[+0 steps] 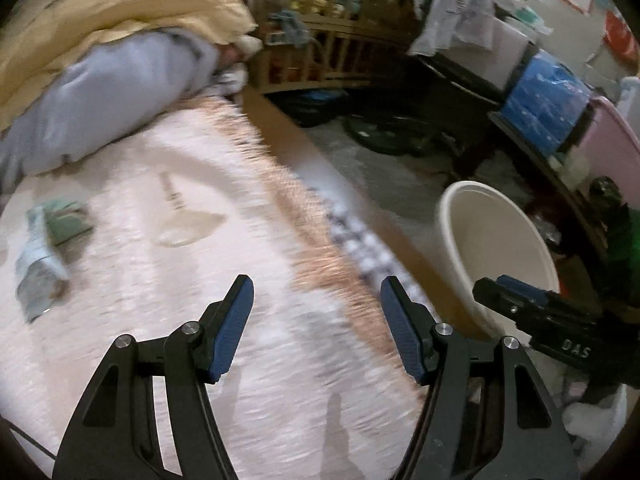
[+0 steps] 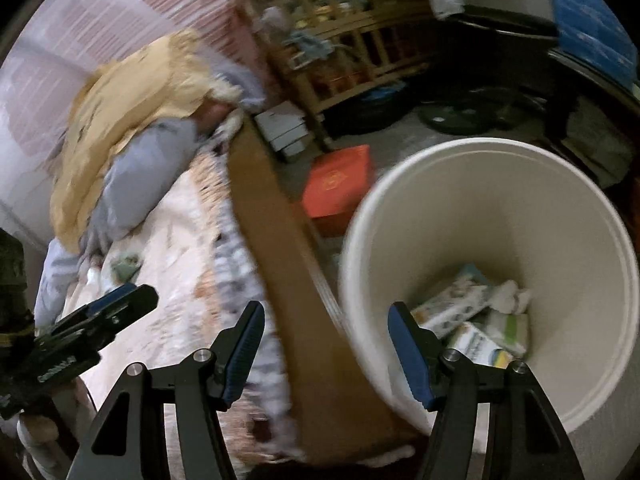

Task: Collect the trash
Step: 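Move both open tools back over the remaining trash on the bed, then grasp the silver snack packet with the left tool, then grasp the green towel with the right tool while the left tool holds the packet, then carry the silver packet and green towel over the white bucket with both tools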

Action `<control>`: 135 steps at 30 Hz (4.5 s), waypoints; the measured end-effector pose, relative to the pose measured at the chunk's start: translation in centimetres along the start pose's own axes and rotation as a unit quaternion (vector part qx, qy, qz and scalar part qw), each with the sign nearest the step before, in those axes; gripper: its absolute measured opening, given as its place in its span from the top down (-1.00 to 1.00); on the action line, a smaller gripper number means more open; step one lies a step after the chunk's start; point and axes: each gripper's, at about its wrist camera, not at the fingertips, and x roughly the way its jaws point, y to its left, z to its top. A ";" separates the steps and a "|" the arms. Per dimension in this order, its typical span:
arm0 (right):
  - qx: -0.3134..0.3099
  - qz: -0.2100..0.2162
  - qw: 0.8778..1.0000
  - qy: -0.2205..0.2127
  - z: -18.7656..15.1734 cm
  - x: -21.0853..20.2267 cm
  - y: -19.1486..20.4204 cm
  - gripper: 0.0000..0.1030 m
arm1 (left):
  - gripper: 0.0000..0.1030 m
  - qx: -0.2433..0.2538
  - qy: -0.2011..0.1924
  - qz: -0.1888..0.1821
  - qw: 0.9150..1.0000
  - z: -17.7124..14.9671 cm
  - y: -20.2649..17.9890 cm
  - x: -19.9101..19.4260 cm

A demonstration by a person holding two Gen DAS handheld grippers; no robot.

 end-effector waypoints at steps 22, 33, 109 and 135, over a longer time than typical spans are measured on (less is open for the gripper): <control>-0.170 0.078 0.980 0.075 -1.3 8.2 18.1 -0.31 | -0.26 -0.166 -0.035 0.125 0.978 -1.9 25.2 -5.0; -0.198 0.084 0.971 0.103 -1.7 11.6 22.1 -0.34 | -0.26 -0.227 0.019 0.102 0.968 -0.9 38.0 0.4; -0.196 0.111 0.973 0.054 -3.7 6.5 23.7 -0.08 | 0.06 -0.163 -0.008 0.057 0.985 -7.6 18.3 -7.2; -0.086 0.052 0.995 -0.009 -0.9 -0.1 10.6 -0.10 | 0.06 -0.055 -0.011 0.002 0.998 -3.0 5.2 -4.7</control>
